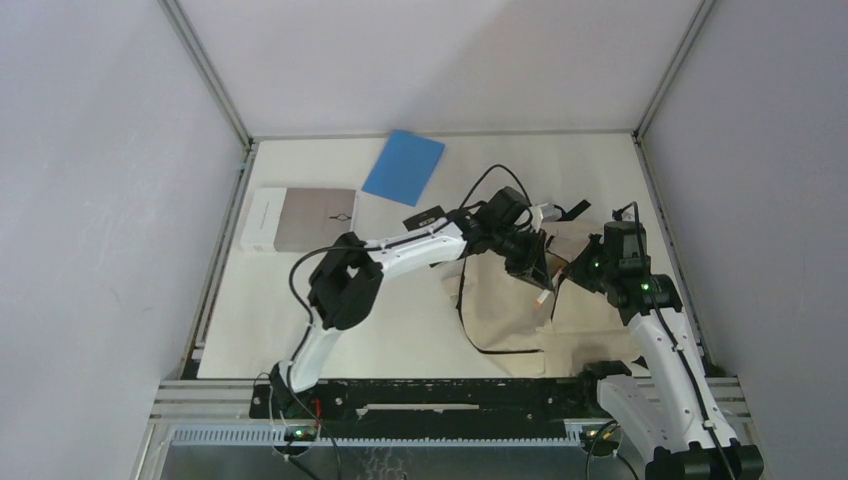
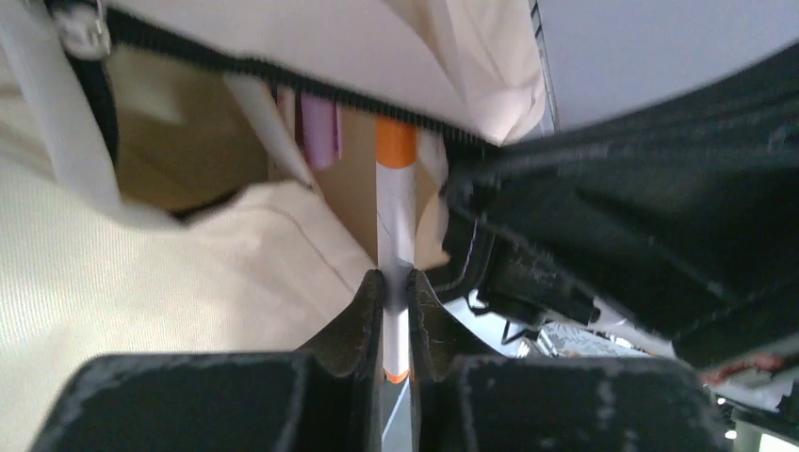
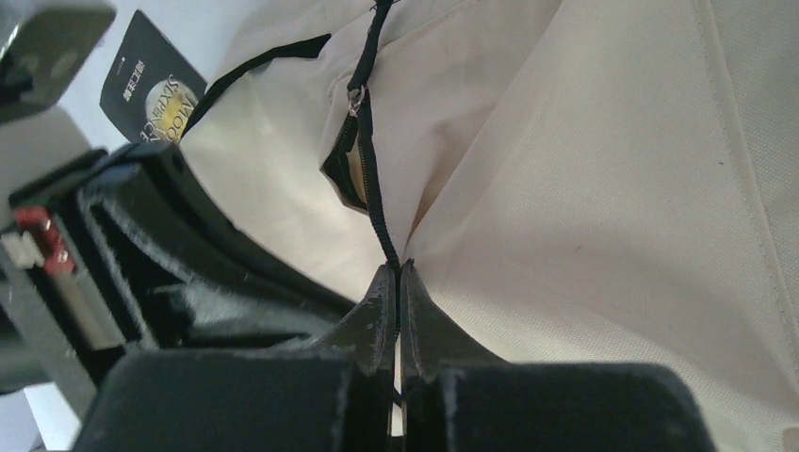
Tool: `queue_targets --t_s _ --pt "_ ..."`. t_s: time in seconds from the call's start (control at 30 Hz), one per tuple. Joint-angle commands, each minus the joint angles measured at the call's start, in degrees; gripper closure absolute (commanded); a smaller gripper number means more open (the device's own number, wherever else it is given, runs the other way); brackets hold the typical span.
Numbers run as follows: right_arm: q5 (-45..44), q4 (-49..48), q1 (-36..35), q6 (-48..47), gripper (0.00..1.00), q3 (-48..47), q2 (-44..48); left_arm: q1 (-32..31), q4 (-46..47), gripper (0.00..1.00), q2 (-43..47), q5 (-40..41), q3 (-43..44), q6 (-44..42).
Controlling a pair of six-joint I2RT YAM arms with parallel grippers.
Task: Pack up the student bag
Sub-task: Place the stationery in the student bag.
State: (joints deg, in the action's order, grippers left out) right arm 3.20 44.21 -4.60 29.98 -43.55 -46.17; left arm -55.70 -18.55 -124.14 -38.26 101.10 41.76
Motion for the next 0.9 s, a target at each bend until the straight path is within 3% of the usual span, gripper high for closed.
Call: queue_targets --t_s 0.0,0.1,0.13,0.23,0.3,0.37,0.53,0.67,0.73,0.87 --pt "0.51 -2.38 -0.50 1.02 1.00 -0.81 1.36 0.25 -1.28 1.00 -4.45 -1.36 9.78 2.21" --pt "-0.03 -2.18 -0.50 0.88 1.00 -0.75 1.15 0.12 -0.44 1.00 -9.53 -1.20 15.31 4.21" --pt "0.03 -2.24 -0.50 0.87 1.00 -0.76 1.02 0.03 1.14 0.95 -10.96 -1.16 16.71 4.77" --pt "0.63 -2.60 -0.50 0.96 1.00 -0.81 0.26 -0.17 6.26 0.65 -13.28 -2.15 17.49 8.25" --pt "0.71 -2.72 -0.50 0.89 1.00 -0.76 0.07 -0.53 7.38 0.53 -13.35 -2.08 17.06 8.41" --pt "0.52 -2.72 -0.52 0.70 1.00 -0.79 0.16 -0.78 7.27 0.48 -12.80 -1.26 16.17 7.46" --pt "0.49 -3.02 -0.51 0.77 1.00 -0.81 -0.03 -0.81 7.48 0.53 -9.80 -0.60 12.26 5.09" --pt "0.66 -3.08 -0.58 0.94 1.00 -0.82 -0.07 -0.75 5.55 0.81 -6.26 1.01 10.03 1.84" --pt "0.53 -2.95 -0.58 0.83 1.00 -0.83 0.12 -0.81 2.78 0.81 -4.84 1.83 8.74 -0.12" --pt "0.18 -2.68 -0.58 0.72 1.00 -0.77 0.13 -0.83 0.97 0.71 -1.05 2.58 3.40 -3.08"
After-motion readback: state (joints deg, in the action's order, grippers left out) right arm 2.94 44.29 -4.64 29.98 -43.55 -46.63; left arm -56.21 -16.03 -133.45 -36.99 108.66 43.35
